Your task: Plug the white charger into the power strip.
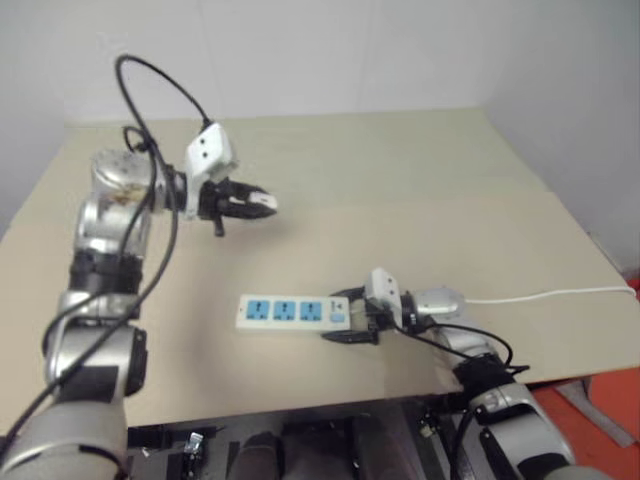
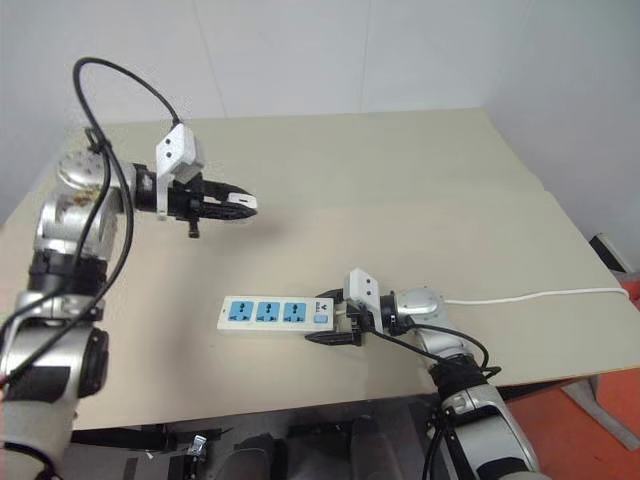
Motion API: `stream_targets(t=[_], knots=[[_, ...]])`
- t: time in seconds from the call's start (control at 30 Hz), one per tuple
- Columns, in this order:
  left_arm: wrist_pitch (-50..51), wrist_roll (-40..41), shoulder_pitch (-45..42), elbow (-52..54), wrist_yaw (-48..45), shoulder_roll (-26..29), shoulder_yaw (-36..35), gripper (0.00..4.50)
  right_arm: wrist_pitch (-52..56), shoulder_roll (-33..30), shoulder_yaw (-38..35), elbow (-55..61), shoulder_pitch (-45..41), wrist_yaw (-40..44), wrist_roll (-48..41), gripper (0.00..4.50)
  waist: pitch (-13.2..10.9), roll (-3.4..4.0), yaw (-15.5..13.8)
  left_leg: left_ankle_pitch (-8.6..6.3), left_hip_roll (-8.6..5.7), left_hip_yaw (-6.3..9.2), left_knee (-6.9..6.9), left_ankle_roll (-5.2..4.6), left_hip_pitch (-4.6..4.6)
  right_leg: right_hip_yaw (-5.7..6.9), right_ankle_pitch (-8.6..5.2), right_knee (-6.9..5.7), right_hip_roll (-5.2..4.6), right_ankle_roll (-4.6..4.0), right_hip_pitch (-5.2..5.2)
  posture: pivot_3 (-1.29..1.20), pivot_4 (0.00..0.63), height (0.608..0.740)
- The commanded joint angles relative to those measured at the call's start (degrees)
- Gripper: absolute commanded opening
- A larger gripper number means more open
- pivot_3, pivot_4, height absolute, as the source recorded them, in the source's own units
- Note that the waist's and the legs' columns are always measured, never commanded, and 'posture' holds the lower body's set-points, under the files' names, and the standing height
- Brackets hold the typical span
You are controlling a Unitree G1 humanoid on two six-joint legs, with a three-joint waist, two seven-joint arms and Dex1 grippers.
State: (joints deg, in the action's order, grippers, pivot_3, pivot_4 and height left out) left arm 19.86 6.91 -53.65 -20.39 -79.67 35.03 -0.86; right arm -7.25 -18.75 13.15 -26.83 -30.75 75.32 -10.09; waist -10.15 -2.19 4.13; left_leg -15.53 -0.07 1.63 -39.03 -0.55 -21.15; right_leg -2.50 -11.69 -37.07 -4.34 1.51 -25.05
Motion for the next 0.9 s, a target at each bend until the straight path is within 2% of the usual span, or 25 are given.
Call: stream_targets(t=[0.03, 0.2, 0.33, 0.43, 0.53, 0.77, 0.9], knots=[[4.19, 8.76, 2.67, 10.42, 2.42, -1.99, -4.12, 1.01, -1.53, 0.84, 1.22, -1.91, -0.29, 1.96, 0.02, 3.46, 0.01, -0.01, -0.06, 0.00, 0.00, -0.02, -0.01, 0.00, 0.00, 0.00, 0.00, 0.00, 0.00, 0.00, 0.00, 0.00, 0.150, 0.740], [5.96, 15.89, 11.43, 21.84, 5.54, -5.56, -3.55, 1.01, -3.23, 1.02, 1.70, -4.17, -1.10, 3.91, 0.49, 3.46, 0.06, -0.02, 0.01, 0.00, 0.00, 0.02, -0.01, 0.00, 0.04, -0.05, 0.01, 0.04, -0.01, 0.01, 0.04, 0.00, 0.150, 0.740], [7.04, 19.27, 14.68, 26.76, 8.46, -7.44, -2.79, 1.01, -4.73, 1.40, 2.23, -7.32, -2.26, 4.24, 1.73, 3.46, 0.08, -0.05, -0.07, 0.00, -0.01, 0.02, -0.03, 0.00, 0.06, -0.06, 0.01, 0.13, -0.01, 0.00, 0.04, 0.00, 0.150, 0.740], [8.71, 21.69, 15.07, 27.97, 10.63, -7.96, -2.99, 1.01, -5.91, 1.81, 2.81, -9.77, -2.99, 4.60, 2.67, 3.46, 0.09, -0.06, -0.01, 0.00, -0.01, -0.01, -0.02, 0.01, 0.29, -0.06, 0.02, 0.28, 0.00, -0.01, 0.25, 0.00, 0.150, 0.740], [8.97, 22.81, 16.33, 29.21, 10.86, -7.25, -2.09, 1.01, -6.94, 2.47, 2.79, -12.53, -4.28, 4.25, 3.42, 3.46, 0.09, -0.06, 0.20, -0.02, 0.02, -0.05, 0.14, 0.03, 1.02, -0.06, 0.00, 0.49, 0.04, 0.00, 1.03, 0.00, 0.150, 0.740], [8.03, 24.02, 20.09, 30.29, 10.47, -6.86, 0.44, 1.01, -6.71, 2.36, 1.90, -13.19, -4.48, 4.73, 2.88, 3.46, 0.10, -0.06, 0.44, -0.01, 0.02, -0.05, 0.11, 0.05, 1.14, -0.13, 0.01, 0.36, 0.08, -0.01, 1.05, 0.00, 0.150, 0.740], [3.33, 21.81, 23.17, 29.26, 9.64, -8.03, 3.22, 1.01, -6.55, 2.14, 1.82, -13.03, -4.29, 4.86, 2.88, 3.46, 0.11, -0.06, 0.39, -0.01, 0.02, -0.03, 0.11, 0.05, 1.13, -0.14, 0.01, 0.38, 0.06, -0.02, 1.04, 0.00, 0.150, 0.740]])
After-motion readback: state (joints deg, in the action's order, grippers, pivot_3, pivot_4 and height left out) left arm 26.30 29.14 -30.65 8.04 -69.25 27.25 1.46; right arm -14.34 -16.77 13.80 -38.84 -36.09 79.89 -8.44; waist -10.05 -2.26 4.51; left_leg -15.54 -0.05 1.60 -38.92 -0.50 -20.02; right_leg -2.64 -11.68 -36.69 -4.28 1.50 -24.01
